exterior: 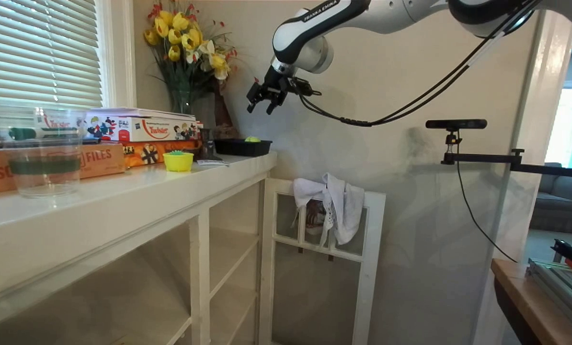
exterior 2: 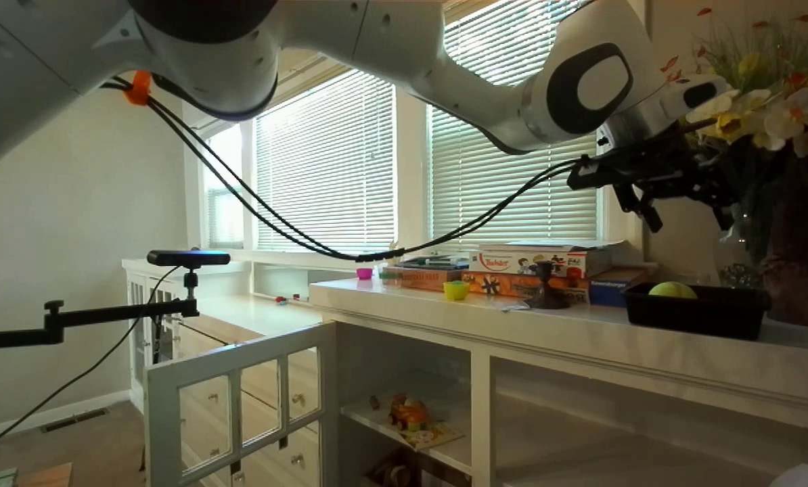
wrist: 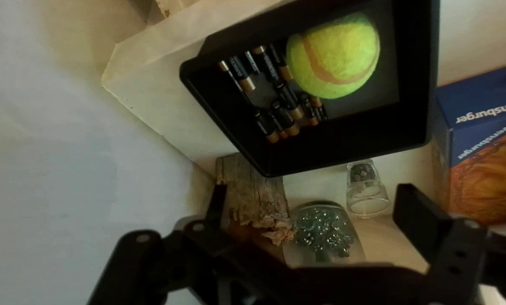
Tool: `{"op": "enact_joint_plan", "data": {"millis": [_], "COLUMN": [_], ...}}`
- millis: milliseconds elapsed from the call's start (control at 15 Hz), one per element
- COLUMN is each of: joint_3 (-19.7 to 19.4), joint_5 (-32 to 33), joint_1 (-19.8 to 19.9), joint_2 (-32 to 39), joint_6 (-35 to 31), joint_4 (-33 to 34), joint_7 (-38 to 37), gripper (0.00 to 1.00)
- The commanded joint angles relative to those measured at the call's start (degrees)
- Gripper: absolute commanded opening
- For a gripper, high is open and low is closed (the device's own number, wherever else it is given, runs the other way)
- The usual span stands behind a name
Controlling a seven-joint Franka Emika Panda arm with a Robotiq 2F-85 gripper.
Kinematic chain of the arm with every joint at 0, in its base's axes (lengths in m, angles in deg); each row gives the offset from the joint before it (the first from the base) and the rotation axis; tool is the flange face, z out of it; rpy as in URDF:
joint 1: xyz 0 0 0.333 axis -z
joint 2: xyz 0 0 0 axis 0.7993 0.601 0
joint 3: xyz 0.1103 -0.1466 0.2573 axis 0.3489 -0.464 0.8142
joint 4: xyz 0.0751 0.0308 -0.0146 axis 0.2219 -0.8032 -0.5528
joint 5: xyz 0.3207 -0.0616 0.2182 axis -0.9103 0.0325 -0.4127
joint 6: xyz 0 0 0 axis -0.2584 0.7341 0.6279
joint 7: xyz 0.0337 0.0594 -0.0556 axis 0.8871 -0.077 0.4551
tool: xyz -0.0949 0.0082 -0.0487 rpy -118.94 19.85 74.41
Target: Remove the ball from the black object
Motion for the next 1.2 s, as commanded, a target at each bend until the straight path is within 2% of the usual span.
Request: {"op": "enact_joint_plan", "data": {"millis": [0, 267, 733, 1133], "joint_3": [1.8, 2.3, 5.7, 5.7], "joint_5": [2.4, 2.4, 1.3, -0.1], "joint_1": [1.6, 2.3, 4.3, 3.8], "joint_2": [6.4, 10.2, 15.9, 17.9], "joint_6": [5.5, 9.0, 12.2, 12.4], "joint_4": [9.8, 14.1, 20.4, 22.1], "joint_7": [-1.3, -1.0, 2.2, 4.4], "gripper": [1.00, 1.00, 1.00, 1.00]}}
